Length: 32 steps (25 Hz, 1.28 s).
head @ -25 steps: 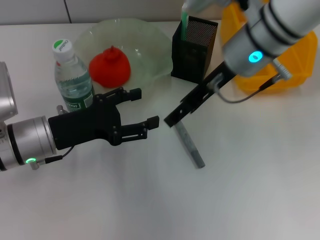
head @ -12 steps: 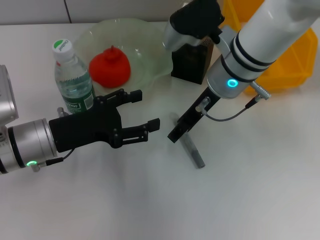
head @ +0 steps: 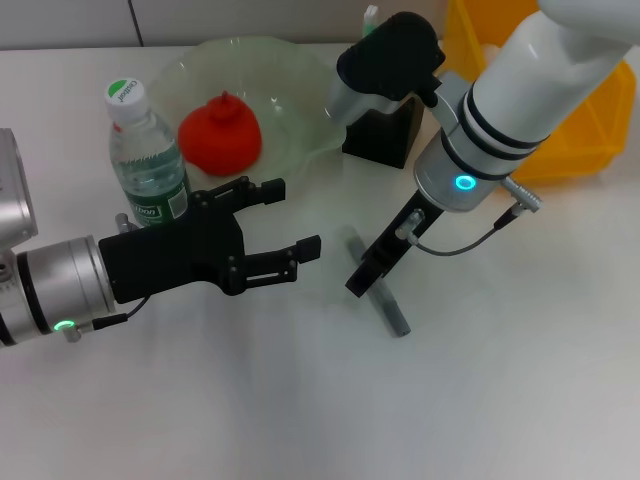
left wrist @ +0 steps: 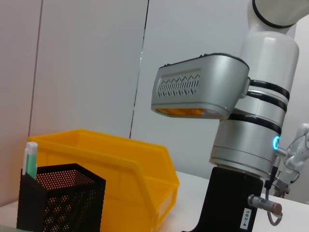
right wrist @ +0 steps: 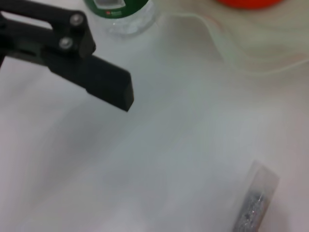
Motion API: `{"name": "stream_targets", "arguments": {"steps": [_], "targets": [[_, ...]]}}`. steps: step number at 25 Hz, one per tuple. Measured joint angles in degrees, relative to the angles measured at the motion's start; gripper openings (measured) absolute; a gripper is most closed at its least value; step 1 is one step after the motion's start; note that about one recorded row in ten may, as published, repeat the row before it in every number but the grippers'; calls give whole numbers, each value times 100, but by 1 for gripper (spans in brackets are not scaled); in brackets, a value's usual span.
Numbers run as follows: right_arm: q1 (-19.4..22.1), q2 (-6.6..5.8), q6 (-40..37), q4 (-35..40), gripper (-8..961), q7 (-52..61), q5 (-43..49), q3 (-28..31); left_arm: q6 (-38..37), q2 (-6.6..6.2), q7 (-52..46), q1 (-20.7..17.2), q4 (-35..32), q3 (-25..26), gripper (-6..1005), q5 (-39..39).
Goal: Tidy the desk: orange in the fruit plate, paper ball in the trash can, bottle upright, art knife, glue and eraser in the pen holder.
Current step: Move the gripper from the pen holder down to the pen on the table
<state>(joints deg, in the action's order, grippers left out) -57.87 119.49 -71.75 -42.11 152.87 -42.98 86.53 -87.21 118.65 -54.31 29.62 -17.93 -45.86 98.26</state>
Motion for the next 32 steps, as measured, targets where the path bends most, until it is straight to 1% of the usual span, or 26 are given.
{"name": "stream_targets", "arguments": {"steps": [3, 8, 16, 21, 26, 29, 31, 32], "targets": [[13, 2, -12, -12, 751, 0, 1, -15, -8, 0, -8, 7, 0, 2, 840, 0], [12, 4, -39, 0, 568, 3, 56, -85, -21, 0, -6, -2, 0, 21, 840, 0], [-14, 4, -33, 9, 343, 13, 62, -228, -23, 5, 0, 14, 1, 25, 839, 0], [-6, -1, -73, -9, 348, 15, 125, -213, -37, 8, 0, 23, 0, 25, 839, 0], [33, -19, -47, -37, 186, -88, 167, -181, -42, 9, 0, 32, -7, 25, 839, 0], [82, -21, -6, -80, 149, -213, 196, -180, -42, 9, 0, 33, -8, 25, 839, 0], [269, -35, 64, -327, 125, -368, 205, -160, -42, 9, 0, 39, -11, 31, 839, 1], [269, -35, 64, -327, 124, -368, 205, -160, -42, 9, 0, 39, -11, 31, 839, 1]]}}
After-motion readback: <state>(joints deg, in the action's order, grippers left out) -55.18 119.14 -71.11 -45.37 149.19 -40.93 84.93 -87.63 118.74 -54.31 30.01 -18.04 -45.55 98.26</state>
